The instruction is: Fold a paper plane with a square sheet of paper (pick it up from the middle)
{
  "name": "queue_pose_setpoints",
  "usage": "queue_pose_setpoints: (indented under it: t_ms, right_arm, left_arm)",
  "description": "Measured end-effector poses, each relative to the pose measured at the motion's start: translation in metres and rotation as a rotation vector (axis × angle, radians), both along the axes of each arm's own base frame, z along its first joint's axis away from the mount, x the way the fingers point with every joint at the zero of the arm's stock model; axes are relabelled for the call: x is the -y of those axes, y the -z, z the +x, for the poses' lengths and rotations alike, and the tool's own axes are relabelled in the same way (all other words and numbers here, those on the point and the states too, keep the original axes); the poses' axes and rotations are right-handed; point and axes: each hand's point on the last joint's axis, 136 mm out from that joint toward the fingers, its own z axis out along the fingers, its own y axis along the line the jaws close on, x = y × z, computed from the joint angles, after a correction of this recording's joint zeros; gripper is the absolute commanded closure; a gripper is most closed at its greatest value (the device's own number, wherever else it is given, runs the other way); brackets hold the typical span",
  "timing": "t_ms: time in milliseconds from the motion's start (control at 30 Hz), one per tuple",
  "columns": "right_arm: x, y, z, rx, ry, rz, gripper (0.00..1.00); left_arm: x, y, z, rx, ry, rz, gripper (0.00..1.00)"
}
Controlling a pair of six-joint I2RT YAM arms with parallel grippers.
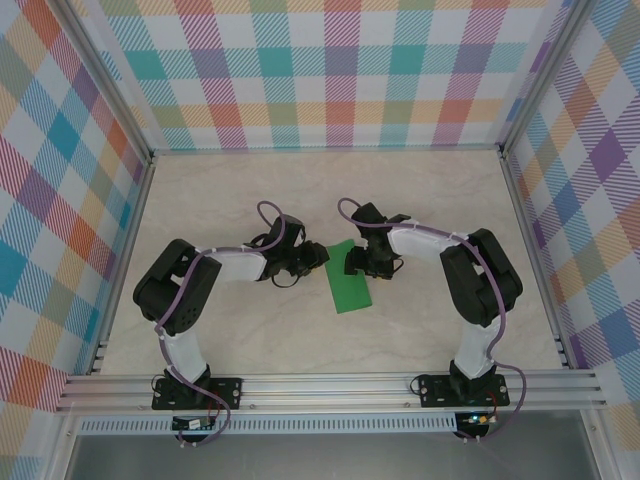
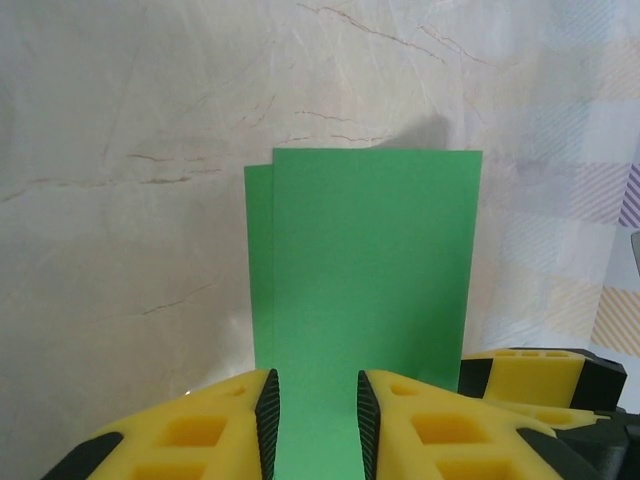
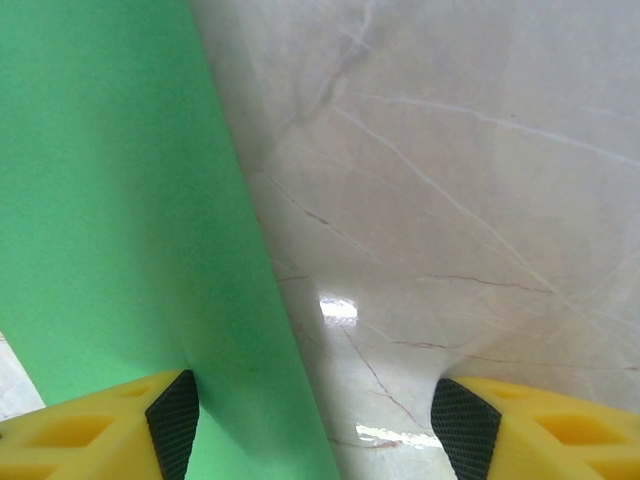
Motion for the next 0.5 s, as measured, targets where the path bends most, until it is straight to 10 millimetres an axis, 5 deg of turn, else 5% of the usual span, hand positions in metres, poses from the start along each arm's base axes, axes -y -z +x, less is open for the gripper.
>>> queue_pose_setpoints:
  t_ms: [500]
  right_arm:
    - [0.0006,0.0037,-0.0036,-0.006,-0.039,-0.013,0.3]
  left_arm:
    - [-0.0003,-0.0023,0.0056,0.015,-0.014,0.008,0.77]
